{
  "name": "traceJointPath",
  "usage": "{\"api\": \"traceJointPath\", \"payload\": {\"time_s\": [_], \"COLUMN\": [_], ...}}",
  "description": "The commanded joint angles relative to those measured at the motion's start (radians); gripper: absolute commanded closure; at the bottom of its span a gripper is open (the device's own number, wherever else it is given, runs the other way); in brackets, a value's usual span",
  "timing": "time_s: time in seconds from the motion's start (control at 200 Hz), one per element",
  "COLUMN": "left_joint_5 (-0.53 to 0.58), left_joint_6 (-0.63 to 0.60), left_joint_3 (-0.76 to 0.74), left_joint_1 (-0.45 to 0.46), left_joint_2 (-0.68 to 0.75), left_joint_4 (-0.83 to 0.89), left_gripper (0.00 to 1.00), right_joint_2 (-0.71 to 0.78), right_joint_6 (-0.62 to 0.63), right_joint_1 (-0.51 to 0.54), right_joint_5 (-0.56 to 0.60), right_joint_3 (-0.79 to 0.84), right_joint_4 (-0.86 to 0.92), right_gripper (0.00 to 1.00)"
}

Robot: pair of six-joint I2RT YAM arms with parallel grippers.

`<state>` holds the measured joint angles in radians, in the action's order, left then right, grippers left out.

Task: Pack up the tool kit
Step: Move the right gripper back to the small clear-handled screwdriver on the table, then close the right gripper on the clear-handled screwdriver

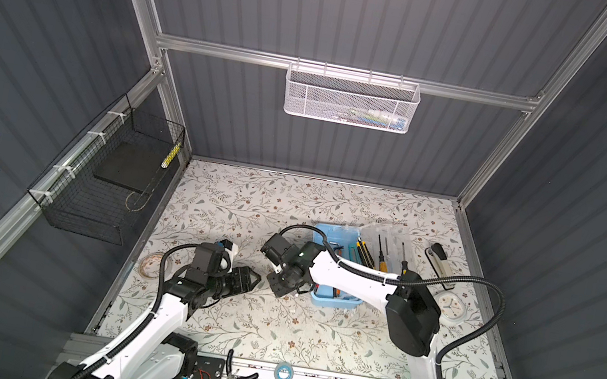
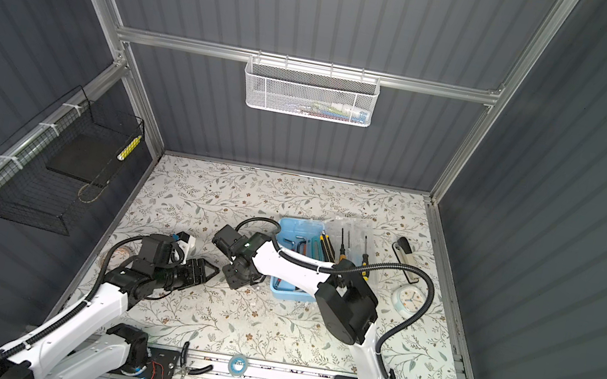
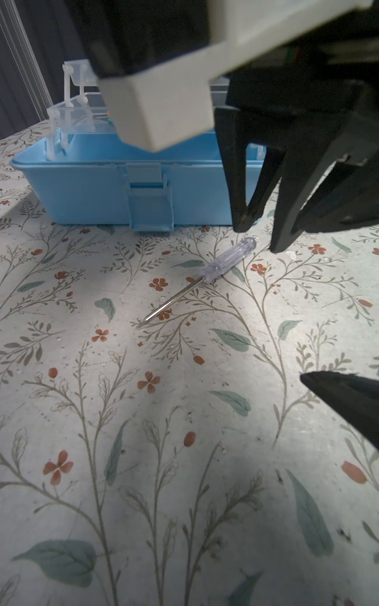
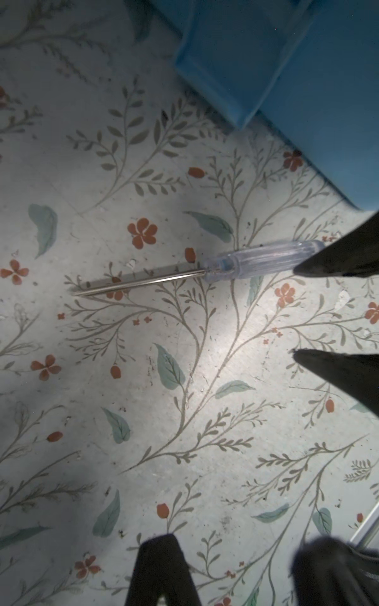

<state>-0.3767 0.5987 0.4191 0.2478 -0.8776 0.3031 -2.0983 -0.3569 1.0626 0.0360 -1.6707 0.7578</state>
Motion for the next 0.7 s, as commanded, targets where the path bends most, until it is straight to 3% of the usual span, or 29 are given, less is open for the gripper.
{"api": "traceJointPath", "payload": {"time_s": [0.0,0.18,0.695], "left_joint_5": [0.015,0.024,0.029], "left_joint_6": [0.0,-0.007,-0.017], "left_joint_3": [-0.014,-0.013,-0.012], "left_joint_1": [-0.004,-0.004,-0.004], "left_joint_2": [-0.013,-0.045,-0.105], "left_joint_4": [0.005,-0.015,-0.054], "left_gripper": [0.33,0.33,0.34], "right_joint_2": [-0.028,-0.072,-0.104], "right_joint_6": [0.017,-0.002,0.001], "right_joint_1": [-0.017,-0.042,-0.05], "right_joint_5": [0.041,0.074,-0.011], "right_joint_3": [-0.026,-0.02,0.009], "right_joint_4": [0.037,0.041,0.0], "right_gripper": [0.63,0.67,0.71]}}
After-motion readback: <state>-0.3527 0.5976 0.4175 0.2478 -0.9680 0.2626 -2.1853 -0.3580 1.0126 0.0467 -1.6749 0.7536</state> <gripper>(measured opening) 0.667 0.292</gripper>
